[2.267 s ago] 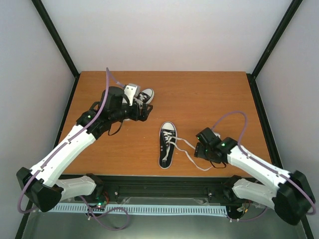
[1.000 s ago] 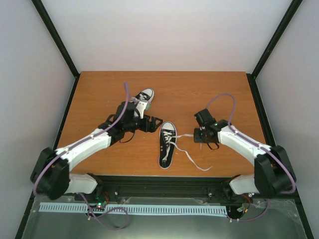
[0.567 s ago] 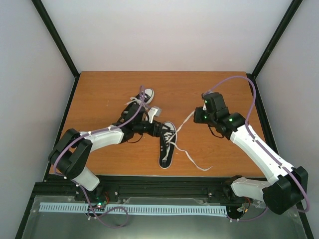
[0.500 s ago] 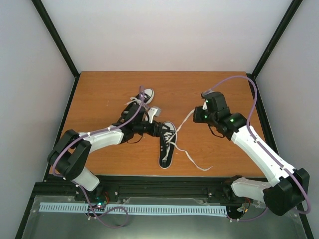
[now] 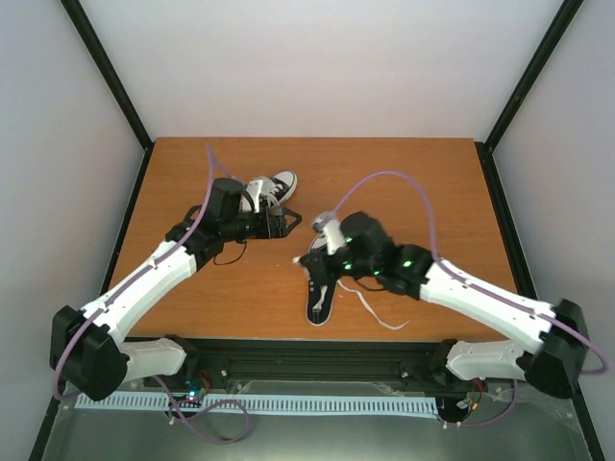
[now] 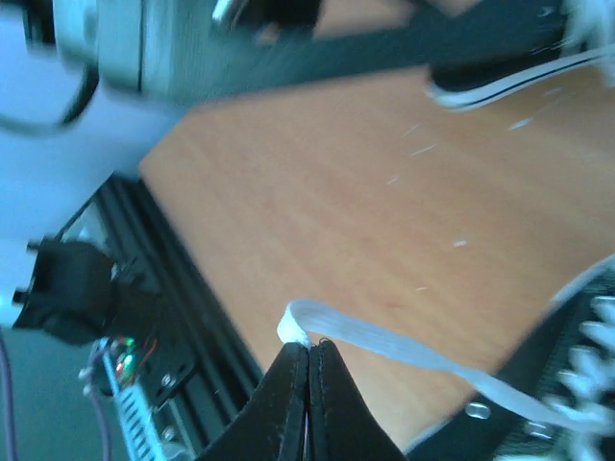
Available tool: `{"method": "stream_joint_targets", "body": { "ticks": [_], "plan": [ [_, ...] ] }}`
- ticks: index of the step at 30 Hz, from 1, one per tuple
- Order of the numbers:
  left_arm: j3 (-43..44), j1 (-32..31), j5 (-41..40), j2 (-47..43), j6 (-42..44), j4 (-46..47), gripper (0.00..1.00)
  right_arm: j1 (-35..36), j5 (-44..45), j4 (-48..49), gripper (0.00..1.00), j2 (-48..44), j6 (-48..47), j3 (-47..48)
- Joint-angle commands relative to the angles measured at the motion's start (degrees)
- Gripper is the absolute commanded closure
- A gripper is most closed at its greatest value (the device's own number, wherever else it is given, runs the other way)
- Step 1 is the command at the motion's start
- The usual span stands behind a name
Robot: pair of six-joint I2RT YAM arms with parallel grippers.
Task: Tie the shoes
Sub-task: Wrap the shoelace around the shoelace.
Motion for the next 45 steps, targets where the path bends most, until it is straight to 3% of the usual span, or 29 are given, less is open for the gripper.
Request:
{"method": "stream_joint_targets", "body": {
  "ticks": [1, 6, 9, 10, 13, 17, 23, 30, 37, 42, 45],
  "plan": [
    [3.7, 1.2, 6.9, 2.2, 3.5, -13.8, 0.17, 9.8, 1.3, 7.8, 0.97, 7.9, -0.4, -0.6],
    [0.6, 1.3, 8.4, 3.7, 6.7, -12.3, 0.16, 16.3, 4.0, 8.5, 0.95, 16.0, -1.0, 2.4],
    [0.4, 1.3, 12.5, 6.9, 9.4, -11.6, 0.18, 16.3, 6.8, 6.4, 0.50, 15.7, -1.3, 2.7],
    [0.1, 1.3, 14.3, 8.0, 10.0, -11.5, 0.19, 16.3, 8.6, 5.8, 0.40, 14.5, -1.6, 2.4],
    [-1.8, 0.7, 17.9, 10.6, 10.2, -7.0, 0.25, 14.7, 12.6, 3.6, 0.22, 10.3, -2.5, 1.3],
    [-3.7, -3.1, 15.5, 13.1, 10.4, -4.4, 0.29, 6.8, 12.5, 1.2, 0.17, 5.8, -1.9, -1.9],
    [-4.3, -10.5, 7.1, 15.8, 14.8, -3.2, 0.37, -11.1, 6.4, 1.8, 0.17, 0.4, 2.0, -9.9],
    [-6.3, -13.6, 3.1, 17.3, 15.7, 1.6, 0.43, -23.0, -1.0, 2.9, 0.16, -2.0, 3.0, -16.9],
    [-9.4, -15.2, -6.0, 16.6, 16.5, 9.3, 0.52, -26.2, -4.5, 4.9, 0.16, -5.1, 5.0, -22.3],
    [-8.8, -15.3, -4.4, 18.6, 17.5, 11.8, 0.55, -26.2, -5.0, 1.6, 0.16, -8.6, 4.8, -23.8],
    [-8.3, -15.4, -1.9, 20.2, 17.8, 12.5, 0.62, -26.2, -2.7, -2.6, 0.16, -10.4, 4.8, -24.5]
  ]
}}
